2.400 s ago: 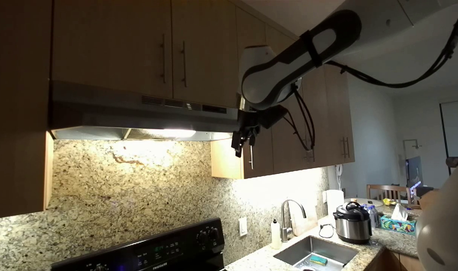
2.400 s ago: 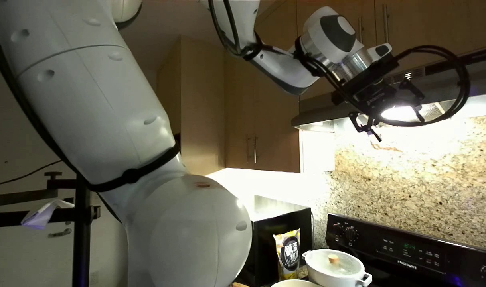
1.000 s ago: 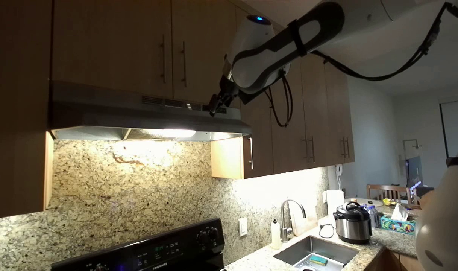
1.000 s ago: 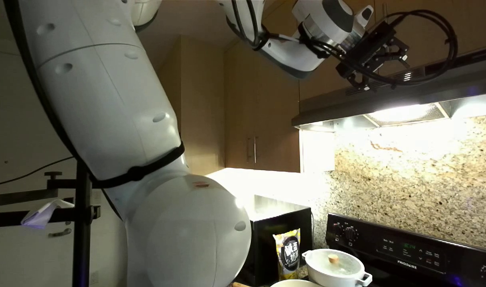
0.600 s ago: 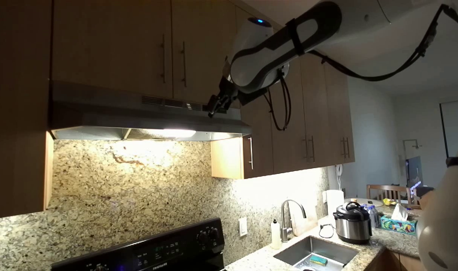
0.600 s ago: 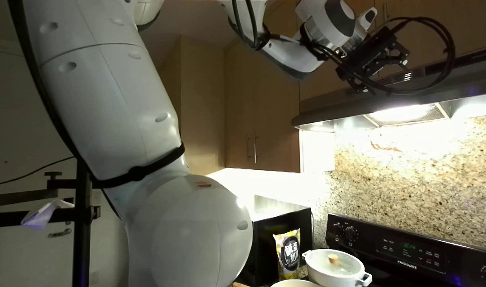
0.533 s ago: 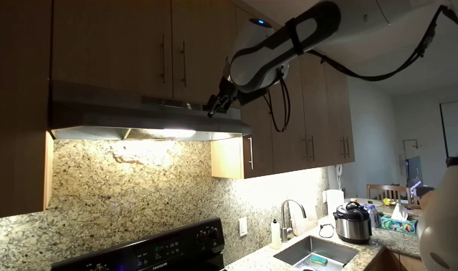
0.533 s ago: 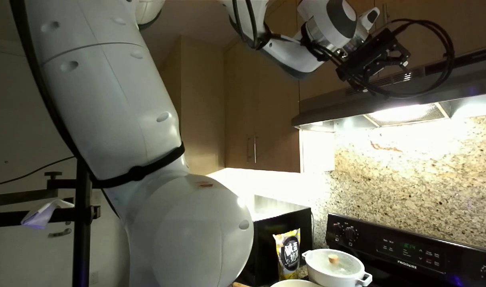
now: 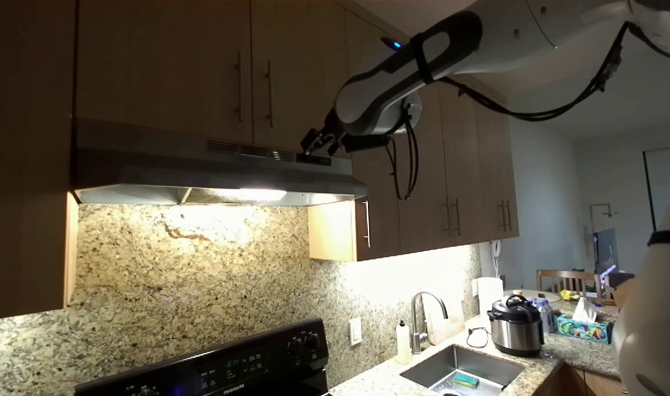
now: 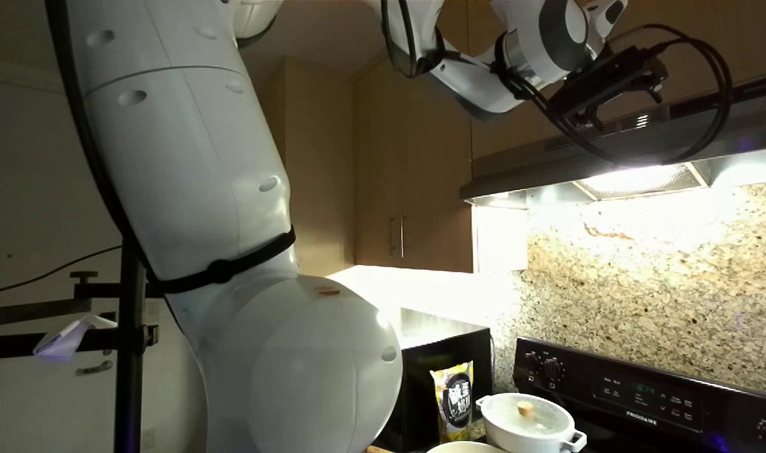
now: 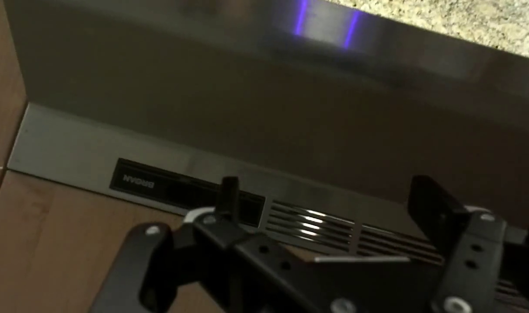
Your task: Turn off the stove light
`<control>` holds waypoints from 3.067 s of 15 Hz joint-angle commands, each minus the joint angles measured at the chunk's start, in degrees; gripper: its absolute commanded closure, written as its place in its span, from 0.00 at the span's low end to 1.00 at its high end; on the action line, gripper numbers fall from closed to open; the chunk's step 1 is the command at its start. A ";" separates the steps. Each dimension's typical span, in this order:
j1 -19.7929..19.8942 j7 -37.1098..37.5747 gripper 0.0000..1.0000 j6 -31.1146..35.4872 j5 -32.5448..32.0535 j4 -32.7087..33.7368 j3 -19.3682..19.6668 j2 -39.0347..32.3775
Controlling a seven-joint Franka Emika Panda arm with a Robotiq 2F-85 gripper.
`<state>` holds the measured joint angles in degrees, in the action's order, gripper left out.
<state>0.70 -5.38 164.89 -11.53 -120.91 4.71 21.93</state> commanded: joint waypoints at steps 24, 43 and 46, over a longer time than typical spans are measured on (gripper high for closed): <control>-7.19 -3.74 0.00 8.44 4.88 7.54 7.46 -8.56; -31.61 -29.33 0.00 -0.28 31.13 17.84 32.27 -15.02; -33.80 -34.31 0.00 -3.37 36.32 20.66 34.68 -16.66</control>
<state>-30.73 -33.27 164.44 19.07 -103.83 36.76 7.53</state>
